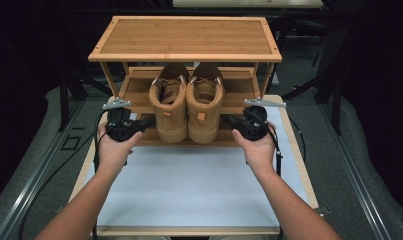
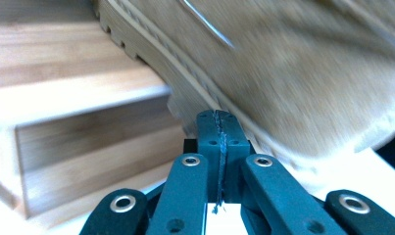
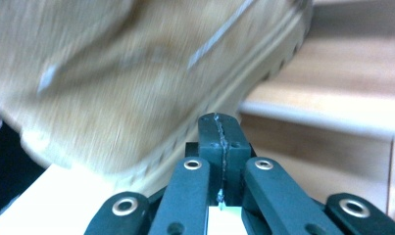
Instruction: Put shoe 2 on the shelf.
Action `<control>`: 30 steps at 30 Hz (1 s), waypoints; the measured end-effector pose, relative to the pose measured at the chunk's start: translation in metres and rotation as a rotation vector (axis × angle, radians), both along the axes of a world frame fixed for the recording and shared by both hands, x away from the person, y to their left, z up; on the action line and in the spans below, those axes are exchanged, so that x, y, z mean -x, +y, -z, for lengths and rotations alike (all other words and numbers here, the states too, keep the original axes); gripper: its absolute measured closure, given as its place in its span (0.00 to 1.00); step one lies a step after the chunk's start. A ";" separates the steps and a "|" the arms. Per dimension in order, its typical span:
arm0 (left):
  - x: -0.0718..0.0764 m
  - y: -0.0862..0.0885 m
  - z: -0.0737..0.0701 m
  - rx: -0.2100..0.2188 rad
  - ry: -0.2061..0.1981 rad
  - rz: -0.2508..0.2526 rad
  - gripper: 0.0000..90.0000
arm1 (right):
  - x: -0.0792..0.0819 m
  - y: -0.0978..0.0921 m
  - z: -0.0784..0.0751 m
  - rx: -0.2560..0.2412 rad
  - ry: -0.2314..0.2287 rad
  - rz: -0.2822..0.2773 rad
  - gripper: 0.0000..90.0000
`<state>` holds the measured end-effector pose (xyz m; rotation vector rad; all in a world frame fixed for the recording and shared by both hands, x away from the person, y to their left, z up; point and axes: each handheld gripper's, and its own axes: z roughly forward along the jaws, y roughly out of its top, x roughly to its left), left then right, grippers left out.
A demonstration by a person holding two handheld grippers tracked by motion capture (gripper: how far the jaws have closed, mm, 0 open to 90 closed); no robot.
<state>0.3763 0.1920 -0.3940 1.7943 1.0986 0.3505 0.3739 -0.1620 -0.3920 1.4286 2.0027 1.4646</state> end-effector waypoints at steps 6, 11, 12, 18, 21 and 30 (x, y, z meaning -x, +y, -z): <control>0.012 0.001 0.010 -0.012 0.018 0.013 1.00 | 0.015 0.005 0.015 0.015 0.039 -0.036 1.00; 0.013 -0.002 0.009 -0.006 0.017 0.034 1.00 | 0.016 0.010 0.016 0.006 0.044 -0.036 1.00; 0.012 -0.002 0.007 0.000 0.019 0.036 1.00 | 0.016 0.009 0.015 -0.005 0.048 -0.031 1.00; 0.011 -0.001 -0.003 0.018 0.018 0.030 1.00 | 0.015 0.009 0.006 -0.034 0.072 -0.027 1.00; 0.009 -0.002 -0.011 0.028 0.010 0.019 1.00 | 0.013 0.009 0.001 -0.064 0.045 -0.022 1.00; -0.011 -0.016 -0.020 0.019 0.006 -0.032 1.00 | -0.010 0.008 -0.010 -0.061 0.026 0.033 1.00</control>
